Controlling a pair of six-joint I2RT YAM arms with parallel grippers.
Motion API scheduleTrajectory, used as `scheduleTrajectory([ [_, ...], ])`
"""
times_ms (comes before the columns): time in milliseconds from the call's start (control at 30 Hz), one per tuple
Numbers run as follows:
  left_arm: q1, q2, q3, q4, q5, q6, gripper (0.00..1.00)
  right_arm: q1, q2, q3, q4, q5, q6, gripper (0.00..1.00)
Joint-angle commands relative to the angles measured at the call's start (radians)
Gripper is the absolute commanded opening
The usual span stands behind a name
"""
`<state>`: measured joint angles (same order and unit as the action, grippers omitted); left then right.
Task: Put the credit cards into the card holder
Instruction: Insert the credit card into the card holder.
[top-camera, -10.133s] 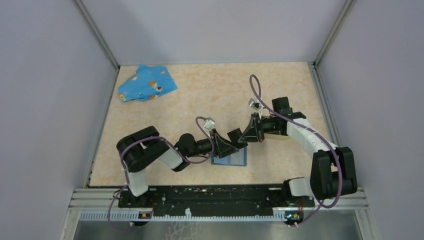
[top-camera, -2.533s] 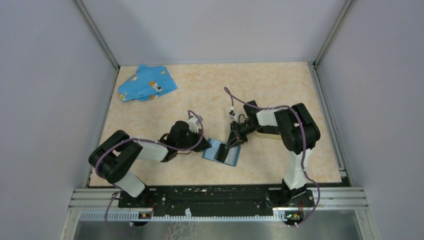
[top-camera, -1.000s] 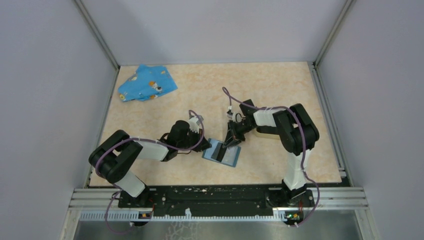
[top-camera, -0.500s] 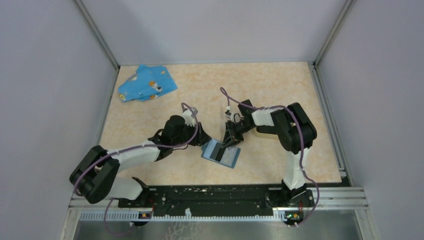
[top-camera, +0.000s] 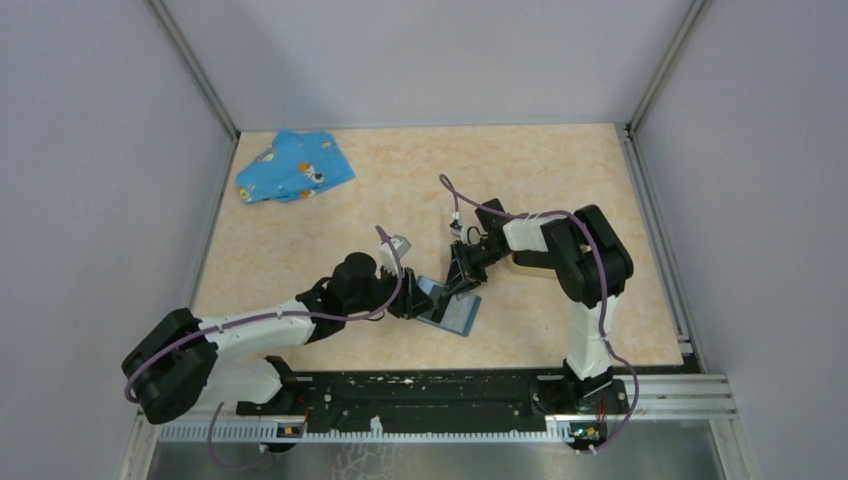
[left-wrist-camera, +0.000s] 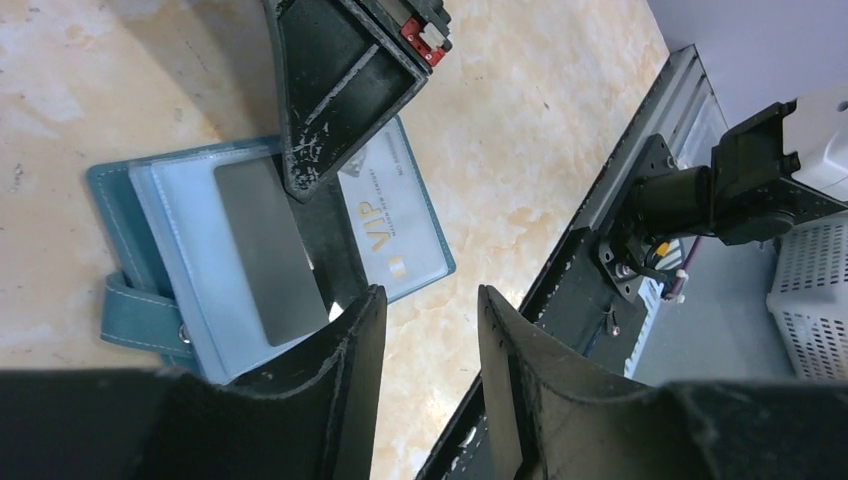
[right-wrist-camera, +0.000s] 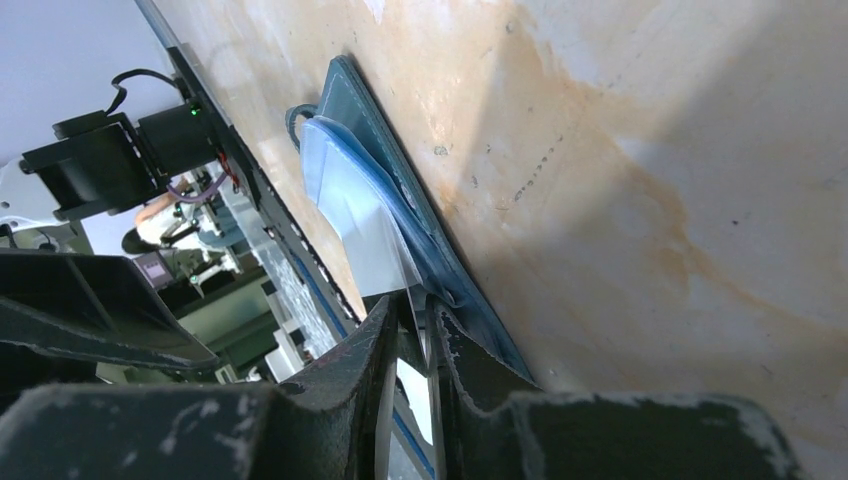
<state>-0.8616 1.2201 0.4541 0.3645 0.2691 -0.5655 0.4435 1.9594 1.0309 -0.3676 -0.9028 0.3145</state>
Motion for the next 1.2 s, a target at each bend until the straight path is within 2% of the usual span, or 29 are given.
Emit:
scheduleTrajectory([
  [0, -0.044, 0.024, 0.007, 0.066, -0.046, -0.026, 0.44, 0.014, 0.026, 0.031, -0.020, 0.054, -0.041, 0.17],
  [500, -0.213, 0.236, 0.211, -0.116, -0.308, 0.024, 0.36, 0.014, 0.036, 0.037, -0.032, 0.054, -0.049, 0.18],
  [1167, -0.238, 0.337, 0.260, -0.096, -0.336, 0.033, 0.36, 0.014, 0.046, 0.044, -0.042, 0.049, -0.057, 0.18],
])
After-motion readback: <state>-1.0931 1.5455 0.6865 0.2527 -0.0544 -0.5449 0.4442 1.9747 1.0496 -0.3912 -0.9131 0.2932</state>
